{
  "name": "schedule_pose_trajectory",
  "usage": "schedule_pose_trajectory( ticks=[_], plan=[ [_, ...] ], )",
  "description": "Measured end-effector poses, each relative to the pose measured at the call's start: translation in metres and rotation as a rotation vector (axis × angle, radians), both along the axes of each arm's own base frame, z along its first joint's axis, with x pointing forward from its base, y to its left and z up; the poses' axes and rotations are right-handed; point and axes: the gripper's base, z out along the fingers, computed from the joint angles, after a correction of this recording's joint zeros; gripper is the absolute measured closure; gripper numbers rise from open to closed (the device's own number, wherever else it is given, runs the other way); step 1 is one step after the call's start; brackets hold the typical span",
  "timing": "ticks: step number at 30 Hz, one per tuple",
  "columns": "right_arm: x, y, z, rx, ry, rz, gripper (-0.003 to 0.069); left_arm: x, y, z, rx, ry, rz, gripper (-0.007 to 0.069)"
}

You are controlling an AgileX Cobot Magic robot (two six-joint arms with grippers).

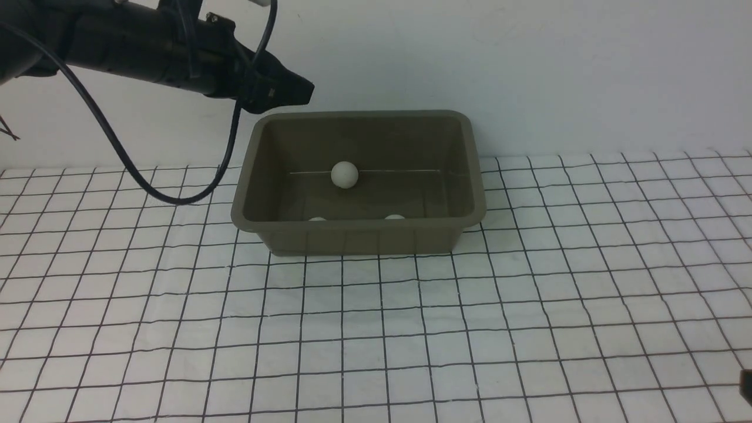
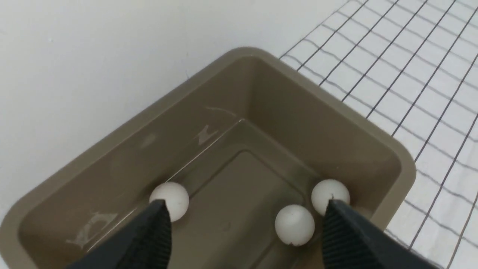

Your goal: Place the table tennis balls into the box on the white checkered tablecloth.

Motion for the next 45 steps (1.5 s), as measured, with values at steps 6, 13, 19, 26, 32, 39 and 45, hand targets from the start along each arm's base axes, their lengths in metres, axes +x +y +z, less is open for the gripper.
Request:
schedule_pose_trajectory(
  ticks=[6, 13, 19, 26, 32, 39, 45],
  plan=[
    [-0.001, -0.001, -0.001, -0.007, 0.014, -0.009, 0.0395, 0.002, -0.004, 0.009, -0.094, -0.056, -0.009, 0.0136],
    [-0.001, -0.001, -0.001, -0.006, 0.014, -0.01, 0.0395, 0.005, -0.01, 0.03, -0.363, -0.107, 0.025, 0.0136],
    [-0.001, -0.001, -0.001, -0.005, 0.015, -0.01, 0.0395, 0.006, -0.01, 0.037, -0.476, -0.108, 0.051, 0.0136],
    [-0.001, -0.001, -0.001, -0.005, 0.015, -0.01, 0.0395, 0.006, -0.01, 0.034, -0.309, -0.246, -0.021, 0.0136],
    [-0.001, -0.001, -0.001, -0.005, 0.015, -0.01, 0.0395, 0.009, 0.003, 0.028, -0.104, -0.315, 0.015, 0.0136],
    [-0.001, -0.001, -0.002, -0.006, 0.015, -0.011, 0.0395, -0.043, 0.024, 0.067, 0.172, -0.13, 0.124, 0.0136],
    [-0.001, -0.001, -0.002, -0.006, 0.015, -0.011, 0.0395, -0.165, 0.05, 0.143, 0.292, -0.027, 0.384, 0.0136]
  ],
)
